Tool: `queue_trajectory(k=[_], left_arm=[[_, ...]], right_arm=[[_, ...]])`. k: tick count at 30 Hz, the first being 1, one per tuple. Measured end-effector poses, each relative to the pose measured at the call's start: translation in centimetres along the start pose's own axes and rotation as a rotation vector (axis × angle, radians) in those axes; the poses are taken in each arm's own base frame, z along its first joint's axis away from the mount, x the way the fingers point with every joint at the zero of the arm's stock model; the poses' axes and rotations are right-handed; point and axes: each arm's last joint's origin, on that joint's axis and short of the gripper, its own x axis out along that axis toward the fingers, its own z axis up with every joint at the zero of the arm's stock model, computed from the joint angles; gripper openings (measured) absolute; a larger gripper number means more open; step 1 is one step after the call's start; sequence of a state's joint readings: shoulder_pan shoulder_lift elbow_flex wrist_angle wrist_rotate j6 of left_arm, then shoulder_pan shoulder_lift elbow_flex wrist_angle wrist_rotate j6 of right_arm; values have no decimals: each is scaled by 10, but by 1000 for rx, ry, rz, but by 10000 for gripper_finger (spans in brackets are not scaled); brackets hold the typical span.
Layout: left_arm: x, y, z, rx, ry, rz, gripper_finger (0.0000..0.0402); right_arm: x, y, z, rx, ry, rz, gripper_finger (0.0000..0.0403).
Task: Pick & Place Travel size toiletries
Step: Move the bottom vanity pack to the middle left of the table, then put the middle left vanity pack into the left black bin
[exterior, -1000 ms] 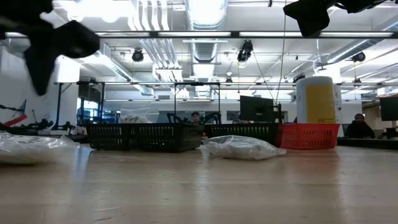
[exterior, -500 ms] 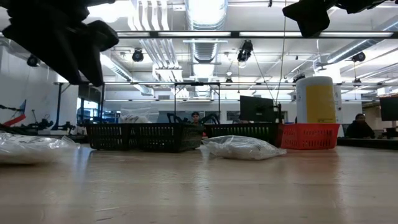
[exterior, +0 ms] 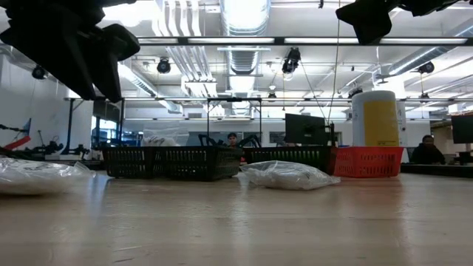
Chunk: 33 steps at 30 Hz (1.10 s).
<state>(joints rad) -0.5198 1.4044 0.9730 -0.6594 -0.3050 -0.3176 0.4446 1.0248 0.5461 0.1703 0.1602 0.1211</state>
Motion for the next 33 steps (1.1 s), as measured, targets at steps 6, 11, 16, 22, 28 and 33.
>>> queue_trajectory(k=[6, 11, 16, 22, 28, 33], left_arm=[[5, 4, 4, -180, -66, 57, 193], [15, 24, 7, -475, -102, 212, 193], [33, 21, 16, -560, -145, 176, 193], [42, 12, 22, -610, -145, 47, 193], [44, 12, 21, -742, -147, 58, 193], [50, 10, 23, -797, -161, 51, 193]], right_arm=[[0, 0, 0, 0, 0, 0, 364], [0, 0, 0, -1, 1, 0, 364], [0, 0, 0, -1, 1, 0, 364], [0, 0, 0, -1, 1, 0, 364], [0, 0, 0, -1, 1, 0, 364], [0, 0, 0, 0, 1, 0, 364]])
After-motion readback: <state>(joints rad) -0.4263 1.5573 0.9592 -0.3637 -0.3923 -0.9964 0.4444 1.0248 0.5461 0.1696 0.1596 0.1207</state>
